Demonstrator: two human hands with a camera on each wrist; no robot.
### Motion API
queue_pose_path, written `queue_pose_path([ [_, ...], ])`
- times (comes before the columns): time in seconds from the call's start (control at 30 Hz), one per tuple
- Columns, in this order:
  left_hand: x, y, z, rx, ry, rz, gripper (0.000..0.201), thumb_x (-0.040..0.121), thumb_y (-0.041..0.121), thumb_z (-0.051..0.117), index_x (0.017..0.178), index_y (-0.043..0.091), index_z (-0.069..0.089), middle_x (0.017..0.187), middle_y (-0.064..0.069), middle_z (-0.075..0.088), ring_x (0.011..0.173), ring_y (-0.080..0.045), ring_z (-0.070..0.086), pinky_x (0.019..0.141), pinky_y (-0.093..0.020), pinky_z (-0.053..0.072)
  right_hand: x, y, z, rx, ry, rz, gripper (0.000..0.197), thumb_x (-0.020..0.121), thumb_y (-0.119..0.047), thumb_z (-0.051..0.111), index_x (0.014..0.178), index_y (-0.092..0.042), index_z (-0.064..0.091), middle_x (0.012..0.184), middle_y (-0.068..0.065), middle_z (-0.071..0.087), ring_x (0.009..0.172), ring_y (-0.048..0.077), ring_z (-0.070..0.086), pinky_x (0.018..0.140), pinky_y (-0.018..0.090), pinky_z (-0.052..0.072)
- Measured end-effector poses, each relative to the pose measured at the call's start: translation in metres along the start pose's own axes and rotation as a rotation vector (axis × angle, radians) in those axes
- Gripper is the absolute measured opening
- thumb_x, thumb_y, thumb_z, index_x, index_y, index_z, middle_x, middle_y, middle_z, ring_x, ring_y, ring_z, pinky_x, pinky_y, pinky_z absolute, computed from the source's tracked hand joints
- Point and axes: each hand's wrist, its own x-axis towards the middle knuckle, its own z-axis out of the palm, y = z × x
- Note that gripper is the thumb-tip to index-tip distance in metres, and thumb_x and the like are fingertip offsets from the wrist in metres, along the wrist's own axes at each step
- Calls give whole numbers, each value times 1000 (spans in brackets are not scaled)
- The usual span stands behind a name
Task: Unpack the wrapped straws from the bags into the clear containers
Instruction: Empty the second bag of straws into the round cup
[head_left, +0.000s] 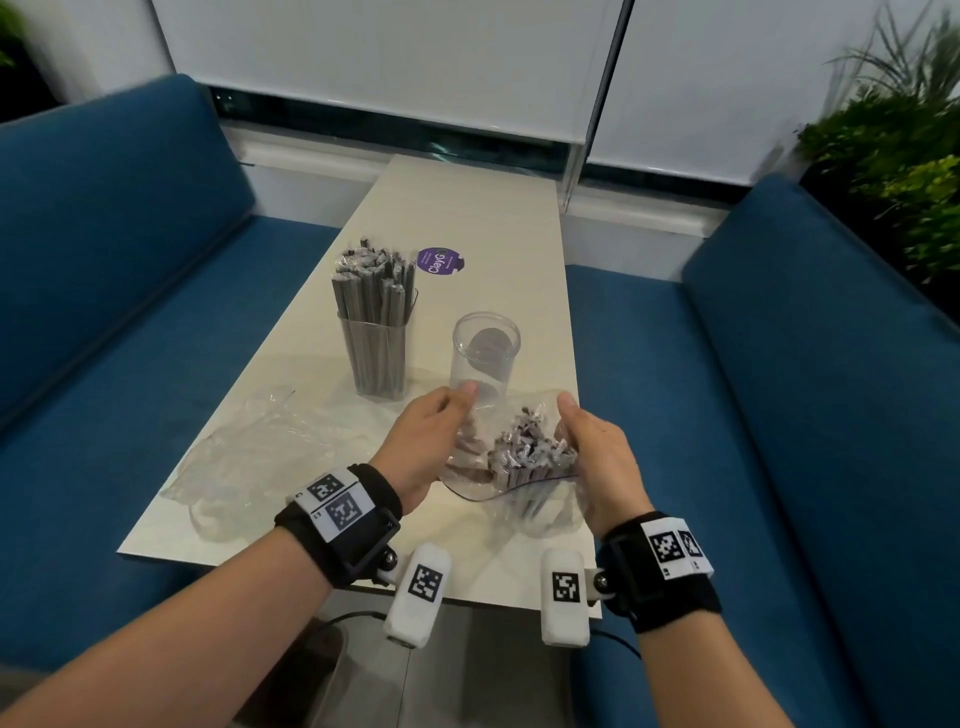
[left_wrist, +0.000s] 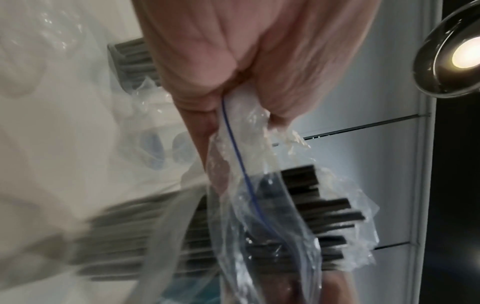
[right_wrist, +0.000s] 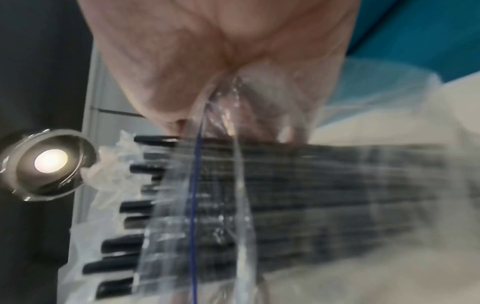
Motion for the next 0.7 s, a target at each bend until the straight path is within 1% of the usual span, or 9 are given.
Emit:
queue_pose_path([
  [0.07, -2, 1, 1, 66, -39, -10, 34, 98, 50, 57, 95, 15, 58, 83, -2, 56, 55, -3, 66, 58, -27, 52, 4, 5, 2, -39, 37, 55, 51, 101, -52, 57, 79, -8, 68, 84, 5, 76, 81, 24, 72, 79, 36, 58],
  [0.17, 0, -6, -4, 131, -114, -50, 36, 93, 44, 69, 103, 9, 63, 101, -5, 67, 73, -19, 67, 65, -33, 51, 9, 11, 2, -151, 81, -30, 49, 99, -57, 54, 81, -16, 73, 86, 2, 80, 86, 28, 76, 86, 48, 61],
  [0.27, 1, -7, -7, 47, -86, -64, 22, 98, 31, 66, 91, 10, 71, 104, -8, 71, 80, -28, 62, 69, -33, 54, 2, 6, 4, -206, 81, -187, 43, 106, -48, 49, 72, -22, 59, 62, -10, 60, 60, 11, 56, 66, 38, 52],
  [0.37, -1, -2, -5, 75, -60, 2, 28, 101, 36, 60, 85, 14, 67, 87, 3, 66, 74, -15, 58, 54, -22, 51, -5, -2, 9, -280, 88, -343, 38, 109, -41, 46, 82, -16, 56, 66, 3, 65, 57, 8, 55, 60, 31, 50],
  [0.43, -2, 0, -5, 81, -118, 25, 30, 100, 41, 61, 86, 14, 65, 84, 3, 67, 75, -14, 60, 61, -27, 53, -1, 1, 11, -290, 137, -378, 31, 109, -38, 48, 86, -18, 56, 57, -2, 64, 51, 4, 54, 55, 20, 47],
  [0.53, -5, -1, -5, 86, -152, 37, 22, 95, 26, 70, 102, 6, 67, 83, -5, 68, 77, -18, 65, 62, -32, 58, 8, 6, 13, -307, 176, -366, 10, 106, -29, 55, 106, -19, 58, 49, -13, 62, 45, -2, 54, 51, 9, 42],
  [0.63, -3, -5, -6, 10, -42, -30, 24, 97, 20, 69, 116, 8, 62, 85, -10, 66, 77, -26, 64, 73, -46, 58, 11, 12, 10, -302, 176, -331, 13, 103, -26, 61, 114, -27, 55, 79, -7, 72, 60, -9, 61, 60, 6, 45],
  [0.67, -1, -5, -6, -23, 6, -52, 21, 99, 18, 66, 117, 11, 59, 86, -9, 65, 76, -27, 63, 75, -49, 57, 11, 13, 8, -267, 161, -299, 12, 102, -27, 62, 112, -27, 56, 92, -4, 73, 65, -10, 64, 67, 8, 49],
  [0.7, 0, -5, -7, -54, 49, -60, 19, 101, 16, 63, 118, 15, 55, 89, -9, 62, 75, -27, 63, 73, -49, 57, 10, 16, 3, -225, 123, -271, 8, 102, -28, 63, 109, -27, 59, 101, -1, 73, 71, -7, 68, 76, 18, 56],
])
